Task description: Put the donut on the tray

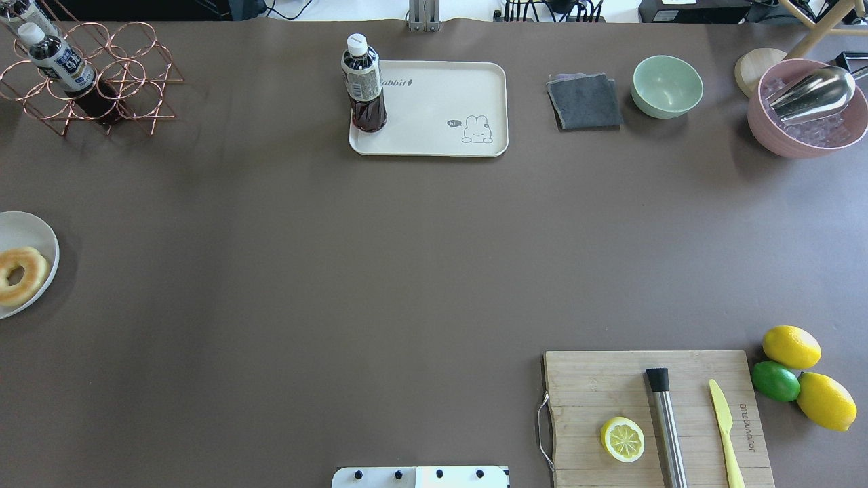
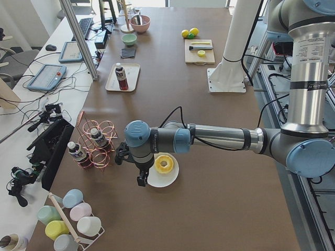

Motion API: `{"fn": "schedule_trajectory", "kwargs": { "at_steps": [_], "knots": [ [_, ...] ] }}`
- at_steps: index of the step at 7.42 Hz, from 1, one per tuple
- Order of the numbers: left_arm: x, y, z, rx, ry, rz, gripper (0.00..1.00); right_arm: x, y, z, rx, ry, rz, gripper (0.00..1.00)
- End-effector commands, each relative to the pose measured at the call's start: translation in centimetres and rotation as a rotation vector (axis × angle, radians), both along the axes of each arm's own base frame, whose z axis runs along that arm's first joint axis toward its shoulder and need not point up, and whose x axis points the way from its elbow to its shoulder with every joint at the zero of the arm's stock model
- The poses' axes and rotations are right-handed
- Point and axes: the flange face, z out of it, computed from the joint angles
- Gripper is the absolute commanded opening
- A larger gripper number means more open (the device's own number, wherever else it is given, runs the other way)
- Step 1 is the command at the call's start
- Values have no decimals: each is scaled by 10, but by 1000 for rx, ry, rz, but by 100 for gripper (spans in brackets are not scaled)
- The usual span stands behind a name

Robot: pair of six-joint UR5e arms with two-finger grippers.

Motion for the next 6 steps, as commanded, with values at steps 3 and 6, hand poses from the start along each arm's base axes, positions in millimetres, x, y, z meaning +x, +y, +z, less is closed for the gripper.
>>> {"fn": "schedule_trajectory", "kwargs": {
  "at_steps": [3, 6],
  "knots": [
    [-1, -10, -9, 80, 9, -5, 98, 1, 2, 1, -3, -8, 6, 100],
    [5, -15, -29, 144, 106, 2, 98, 3, 0, -4, 8, -7, 10, 100]
  ]
}}
